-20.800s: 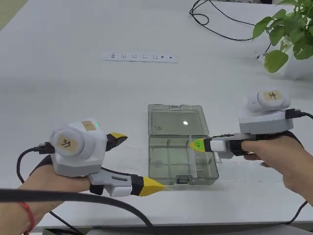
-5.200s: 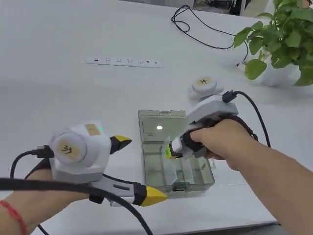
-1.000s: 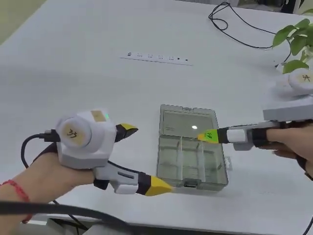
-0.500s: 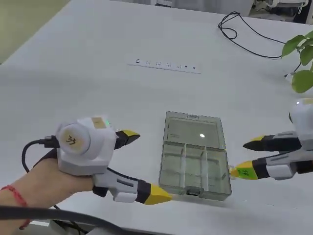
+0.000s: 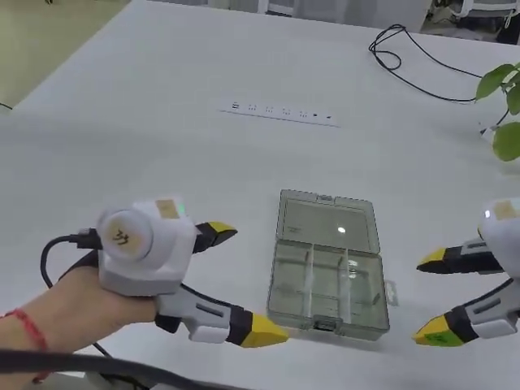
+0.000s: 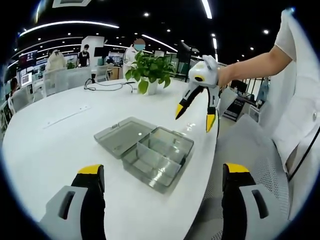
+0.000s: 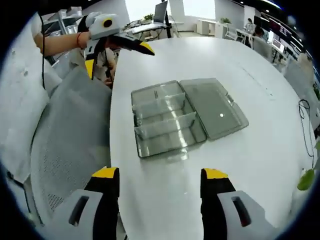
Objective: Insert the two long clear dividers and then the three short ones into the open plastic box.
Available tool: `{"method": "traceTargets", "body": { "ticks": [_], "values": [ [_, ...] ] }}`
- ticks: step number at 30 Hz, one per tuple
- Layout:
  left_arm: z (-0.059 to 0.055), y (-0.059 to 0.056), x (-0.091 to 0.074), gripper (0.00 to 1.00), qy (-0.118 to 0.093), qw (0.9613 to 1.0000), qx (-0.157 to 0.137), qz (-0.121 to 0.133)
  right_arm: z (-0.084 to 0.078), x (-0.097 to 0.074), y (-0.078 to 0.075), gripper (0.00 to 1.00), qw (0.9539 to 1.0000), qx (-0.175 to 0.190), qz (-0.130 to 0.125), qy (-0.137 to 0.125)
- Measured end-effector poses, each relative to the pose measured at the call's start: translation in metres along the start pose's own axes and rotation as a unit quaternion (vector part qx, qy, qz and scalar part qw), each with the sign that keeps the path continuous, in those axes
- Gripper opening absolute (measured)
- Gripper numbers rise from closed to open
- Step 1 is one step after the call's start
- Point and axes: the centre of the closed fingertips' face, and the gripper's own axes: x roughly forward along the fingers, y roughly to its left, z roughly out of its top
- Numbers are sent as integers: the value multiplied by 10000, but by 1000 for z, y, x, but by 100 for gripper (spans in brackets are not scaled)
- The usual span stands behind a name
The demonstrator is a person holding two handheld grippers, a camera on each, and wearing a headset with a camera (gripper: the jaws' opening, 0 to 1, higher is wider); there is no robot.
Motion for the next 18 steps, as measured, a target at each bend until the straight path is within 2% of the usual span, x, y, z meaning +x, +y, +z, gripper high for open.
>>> {"method": "traceTargets", "body": {
  "ticks": [2,5,6,9,12,18],
  "values": [
    [0,0,0,100,-6,10000,4,1,-10,5,-2,65,9996,-145,15,234],
    [0,0,0,100,-1,10000,4,3,-19,12,-5,62,9981,-435,40,425],
    [-1,1,0,100,11,10000,12,6,-30,22,-12,60,9978,-443,44,491],
    [-2,1,0,100,18,10000,24,7,-36,26,-20,55,9963,-600,4,620],
    [-2,2,0,100,9,10000,9,21,-41,32,-18,50,9936,-788,-19,810],
    [-2,1,0,100,16,10000,11,1,-54,43,-21,48,9910,-864,52,1020]
  ]
}}
